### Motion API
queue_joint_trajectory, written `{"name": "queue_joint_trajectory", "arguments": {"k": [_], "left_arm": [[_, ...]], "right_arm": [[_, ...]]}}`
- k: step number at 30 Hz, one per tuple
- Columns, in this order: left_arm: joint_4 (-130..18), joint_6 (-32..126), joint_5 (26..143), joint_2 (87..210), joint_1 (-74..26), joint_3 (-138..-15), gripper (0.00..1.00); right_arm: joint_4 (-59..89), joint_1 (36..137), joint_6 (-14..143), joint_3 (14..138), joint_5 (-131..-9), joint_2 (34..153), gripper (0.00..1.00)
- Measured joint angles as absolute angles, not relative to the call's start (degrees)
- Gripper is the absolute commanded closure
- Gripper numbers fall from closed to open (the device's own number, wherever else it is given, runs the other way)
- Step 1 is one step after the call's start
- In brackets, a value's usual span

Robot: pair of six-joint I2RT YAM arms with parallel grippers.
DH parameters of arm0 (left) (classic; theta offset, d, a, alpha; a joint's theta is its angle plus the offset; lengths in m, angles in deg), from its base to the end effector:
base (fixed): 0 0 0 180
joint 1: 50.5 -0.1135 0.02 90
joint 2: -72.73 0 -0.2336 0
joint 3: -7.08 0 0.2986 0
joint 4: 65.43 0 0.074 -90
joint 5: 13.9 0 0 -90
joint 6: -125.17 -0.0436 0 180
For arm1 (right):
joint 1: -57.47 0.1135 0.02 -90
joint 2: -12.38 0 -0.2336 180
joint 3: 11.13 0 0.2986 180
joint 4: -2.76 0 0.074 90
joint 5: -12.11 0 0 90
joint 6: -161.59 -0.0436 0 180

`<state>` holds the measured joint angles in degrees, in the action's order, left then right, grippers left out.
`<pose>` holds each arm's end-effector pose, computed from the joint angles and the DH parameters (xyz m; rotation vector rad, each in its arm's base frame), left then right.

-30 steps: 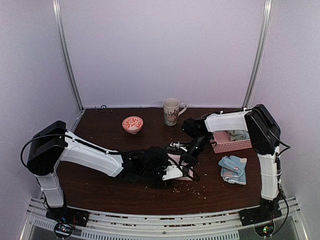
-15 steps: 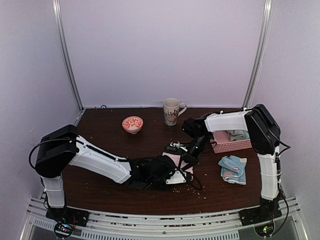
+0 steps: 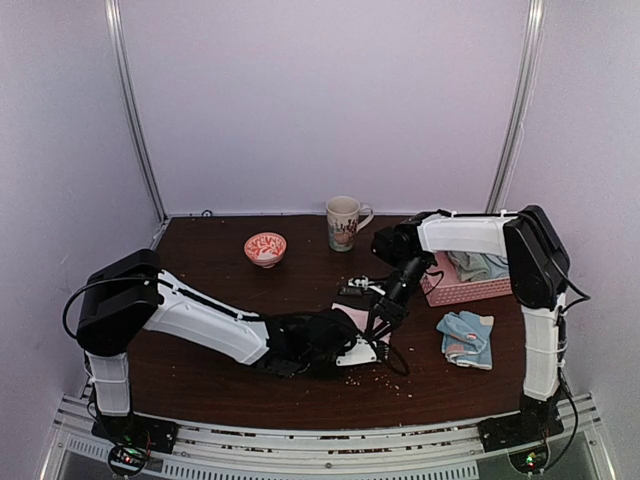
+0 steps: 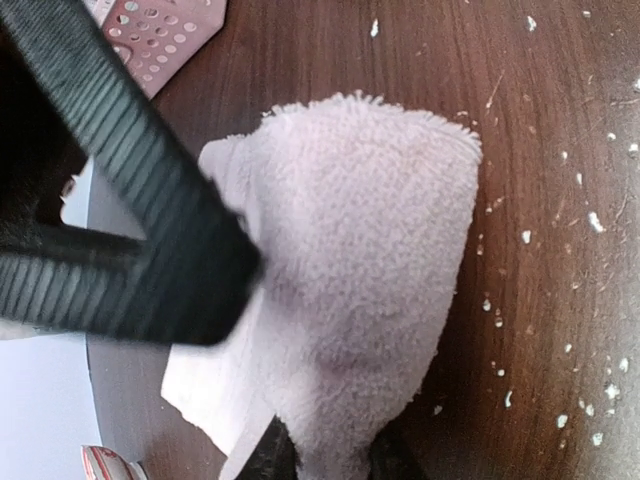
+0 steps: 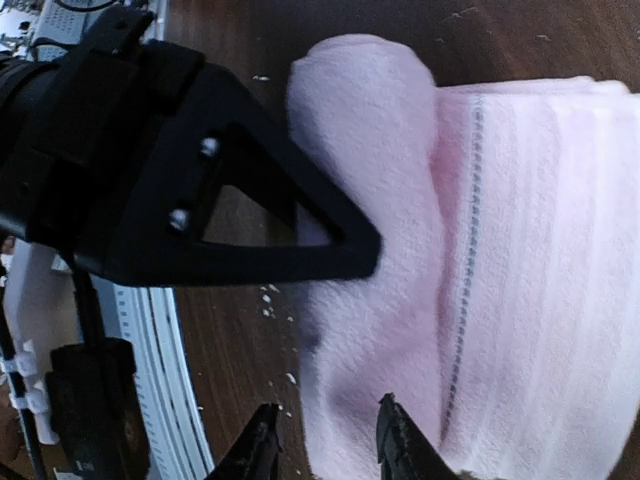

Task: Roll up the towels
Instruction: Roll the towel at the center of the board.

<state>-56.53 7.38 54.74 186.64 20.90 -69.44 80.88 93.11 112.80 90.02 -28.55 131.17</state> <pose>0.1526 -0.4035 0.0629 1.6411 1.6258 0.0602 0.3113 0.2639 0.1258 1.6932 -2.2387 -1.2942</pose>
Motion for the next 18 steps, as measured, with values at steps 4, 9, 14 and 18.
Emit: {"name": "queue_joint_trajectory", "arguments": {"k": [4, 9, 14, 18], "left_arm": [[-54.48, 8.85, 55.57, 186.64, 20.77, -70.47, 0.82], [-50.96, 10.79, 55.94, 186.40, 20.92, -71.76, 0.83], [-43.16, 13.92, 58.13, 185.57, 21.49, -74.66, 0.85], [-36.67, 17.37, 61.58, 185.57, 21.62, -77.64, 0.86]], "right_arm": [[74.43, 92.08, 104.89, 86.76, -36.97, 128.28, 0.80], [70.91, 92.30, 100.69, 86.35, -42.41, 130.99, 0.81], [70.36, 95.27, 98.94, 89.27, -46.45, 134.01, 0.81], [71.39, 97.70, 98.44, 94.37, -47.79, 137.02, 0.82]]}}
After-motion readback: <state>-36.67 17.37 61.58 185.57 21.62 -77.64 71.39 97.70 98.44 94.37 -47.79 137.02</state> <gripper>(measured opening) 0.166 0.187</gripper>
